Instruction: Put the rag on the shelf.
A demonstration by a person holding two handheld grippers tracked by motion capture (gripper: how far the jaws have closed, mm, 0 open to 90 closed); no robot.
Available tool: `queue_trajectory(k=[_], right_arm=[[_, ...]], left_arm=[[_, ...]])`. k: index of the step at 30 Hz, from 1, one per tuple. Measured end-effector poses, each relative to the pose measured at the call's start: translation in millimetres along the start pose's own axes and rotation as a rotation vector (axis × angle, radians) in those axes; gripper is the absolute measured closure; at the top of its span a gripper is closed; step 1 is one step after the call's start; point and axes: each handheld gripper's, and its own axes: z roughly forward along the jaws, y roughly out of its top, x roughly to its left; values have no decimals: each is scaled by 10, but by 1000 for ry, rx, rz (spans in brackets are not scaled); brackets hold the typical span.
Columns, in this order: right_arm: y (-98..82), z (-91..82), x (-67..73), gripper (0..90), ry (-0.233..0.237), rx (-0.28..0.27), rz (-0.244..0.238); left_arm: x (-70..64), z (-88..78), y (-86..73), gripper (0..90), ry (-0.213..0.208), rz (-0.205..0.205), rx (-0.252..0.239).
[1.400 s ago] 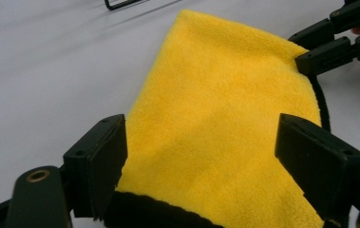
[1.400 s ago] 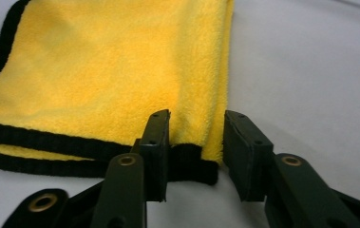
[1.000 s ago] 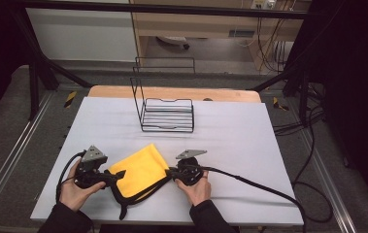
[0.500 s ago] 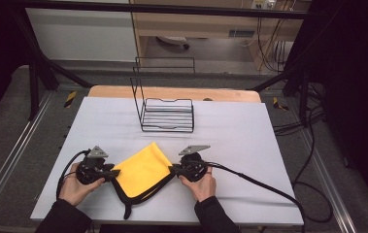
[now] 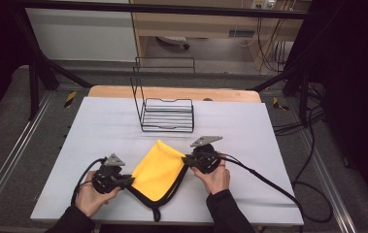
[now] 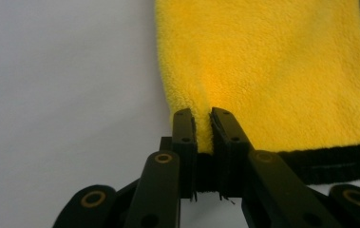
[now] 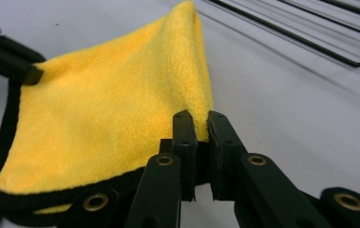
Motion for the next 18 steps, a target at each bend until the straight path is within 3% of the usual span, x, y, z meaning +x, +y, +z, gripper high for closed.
queue_trajectory(k=[6,11,12,18], right_arm=[[45,40,-160,834,-28,11,-28],[90,210,-300,833,1,-19,-47],[99,308,-354,832,18,-28,-64],[80,475,-413,826,37,-33,-100]], left_arm=[[-269,77,33,800,6,-18,-49],[-337,125,-2,799,23,-57,-72],[-347,129,-9,798,27,-62,-76],[-368,144,-31,797,56,-53,-80]])
